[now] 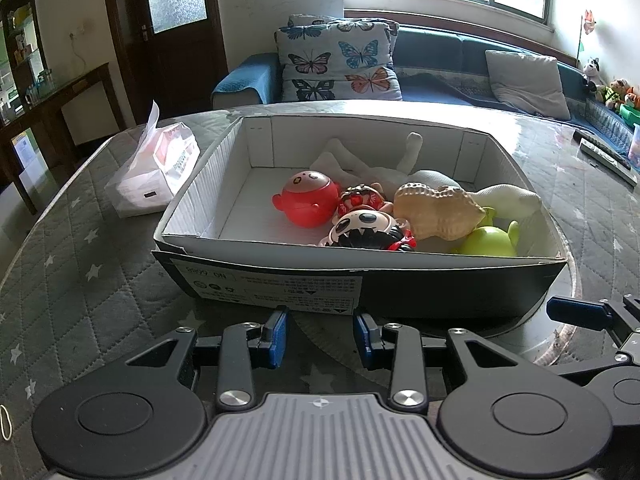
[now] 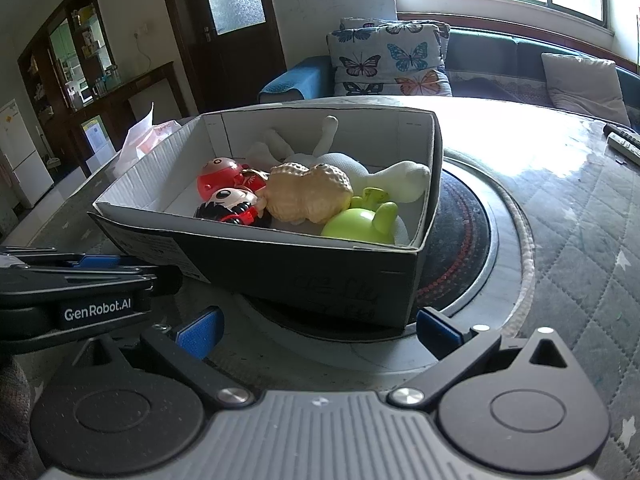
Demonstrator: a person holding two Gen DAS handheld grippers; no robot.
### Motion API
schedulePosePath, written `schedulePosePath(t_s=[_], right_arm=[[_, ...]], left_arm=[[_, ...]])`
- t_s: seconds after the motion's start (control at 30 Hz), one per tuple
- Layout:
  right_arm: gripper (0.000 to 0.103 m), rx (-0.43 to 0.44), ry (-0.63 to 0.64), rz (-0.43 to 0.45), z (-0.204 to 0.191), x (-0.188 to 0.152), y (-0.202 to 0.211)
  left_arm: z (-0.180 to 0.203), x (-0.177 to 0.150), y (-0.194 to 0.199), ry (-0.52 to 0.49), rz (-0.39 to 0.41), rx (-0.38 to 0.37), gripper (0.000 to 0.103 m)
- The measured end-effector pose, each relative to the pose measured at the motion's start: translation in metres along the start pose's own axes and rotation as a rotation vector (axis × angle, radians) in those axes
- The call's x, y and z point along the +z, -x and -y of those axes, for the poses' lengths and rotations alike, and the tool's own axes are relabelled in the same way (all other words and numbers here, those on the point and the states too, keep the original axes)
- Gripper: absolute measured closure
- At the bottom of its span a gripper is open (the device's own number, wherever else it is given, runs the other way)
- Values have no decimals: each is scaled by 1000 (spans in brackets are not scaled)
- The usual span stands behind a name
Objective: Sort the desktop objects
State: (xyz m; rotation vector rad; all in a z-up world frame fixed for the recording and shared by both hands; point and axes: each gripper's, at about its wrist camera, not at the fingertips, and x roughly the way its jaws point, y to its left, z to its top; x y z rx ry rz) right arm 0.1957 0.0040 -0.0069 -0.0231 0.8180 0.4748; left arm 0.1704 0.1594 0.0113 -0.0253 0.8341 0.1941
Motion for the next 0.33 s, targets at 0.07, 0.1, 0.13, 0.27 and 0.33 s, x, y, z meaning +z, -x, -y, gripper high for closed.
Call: schedulePosePath(t_s=[0.07, 0.1, 0.13, 0.27, 0.33], right_arm=[[0, 0, -1, -1, 0, 0, 0], [0, 1, -2, -1, 0, 0, 0], [0, 1, -3, -2, 0, 0, -1], [0, 1, -1, 2, -1, 0, 1], [0, 2, -1, 2, -1, 0, 1]], left_arm=[[0, 0, 0, -1, 0, 0, 66], [0, 0, 0, 0, 1, -2, 66], [0, 0, 0, 1, 1, -3, 66], [-1, 0, 0, 7, 9, -3, 66], [-1, -1, 1, 5, 13, 1, 66]])
